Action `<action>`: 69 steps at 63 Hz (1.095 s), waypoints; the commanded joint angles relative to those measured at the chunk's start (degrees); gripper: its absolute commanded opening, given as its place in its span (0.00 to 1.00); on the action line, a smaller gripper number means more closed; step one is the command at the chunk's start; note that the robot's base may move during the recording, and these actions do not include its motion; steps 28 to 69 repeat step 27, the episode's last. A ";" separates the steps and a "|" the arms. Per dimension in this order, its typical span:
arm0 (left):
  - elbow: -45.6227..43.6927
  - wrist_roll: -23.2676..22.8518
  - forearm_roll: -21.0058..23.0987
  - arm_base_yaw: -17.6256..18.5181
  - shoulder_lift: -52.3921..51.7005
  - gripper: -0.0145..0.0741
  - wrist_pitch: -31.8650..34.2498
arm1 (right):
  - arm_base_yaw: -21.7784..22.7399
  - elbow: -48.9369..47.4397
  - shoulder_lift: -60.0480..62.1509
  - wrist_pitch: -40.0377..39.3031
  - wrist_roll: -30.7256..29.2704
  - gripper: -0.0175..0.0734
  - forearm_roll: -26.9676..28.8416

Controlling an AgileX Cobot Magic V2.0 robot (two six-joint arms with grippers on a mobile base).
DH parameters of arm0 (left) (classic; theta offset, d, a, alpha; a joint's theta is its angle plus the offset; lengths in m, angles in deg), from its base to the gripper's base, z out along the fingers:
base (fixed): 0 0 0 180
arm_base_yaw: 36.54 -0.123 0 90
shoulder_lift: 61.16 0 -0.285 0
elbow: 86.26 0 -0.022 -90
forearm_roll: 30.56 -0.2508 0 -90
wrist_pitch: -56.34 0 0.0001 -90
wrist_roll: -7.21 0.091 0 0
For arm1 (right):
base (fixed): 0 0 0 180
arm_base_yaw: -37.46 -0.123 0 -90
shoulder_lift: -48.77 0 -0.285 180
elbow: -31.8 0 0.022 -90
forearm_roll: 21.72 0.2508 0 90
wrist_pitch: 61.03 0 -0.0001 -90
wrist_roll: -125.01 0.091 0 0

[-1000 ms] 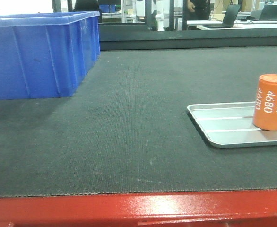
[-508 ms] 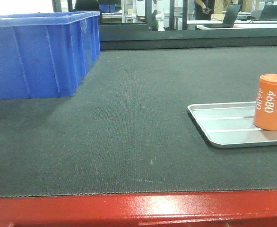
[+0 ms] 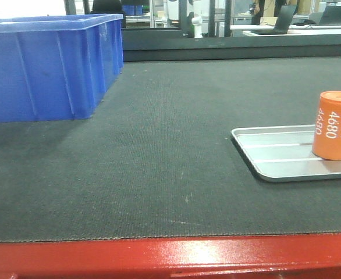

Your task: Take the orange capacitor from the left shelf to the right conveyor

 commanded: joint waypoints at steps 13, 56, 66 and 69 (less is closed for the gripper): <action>-0.26 -0.09 0.20 0.42 0.90 0.02 4.99 | 0.33 -0.22 0.78 -5.31 0.14 0.26 0.29; -0.26 -0.09 0.20 0.42 0.90 0.02 4.99 | 0.33 -0.22 0.78 -5.31 0.14 0.26 0.29; -0.26 -0.09 0.20 0.42 0.90 0.02 4.99 | 0.33 -0.22 0.78 -5.31 0.14 0.26 0.29; -0.26 -0.09 0.20 0.42 0.90 0.02 4.99 | 0.33 -0.22 0.78 -5.31 0.14 0.26 0.29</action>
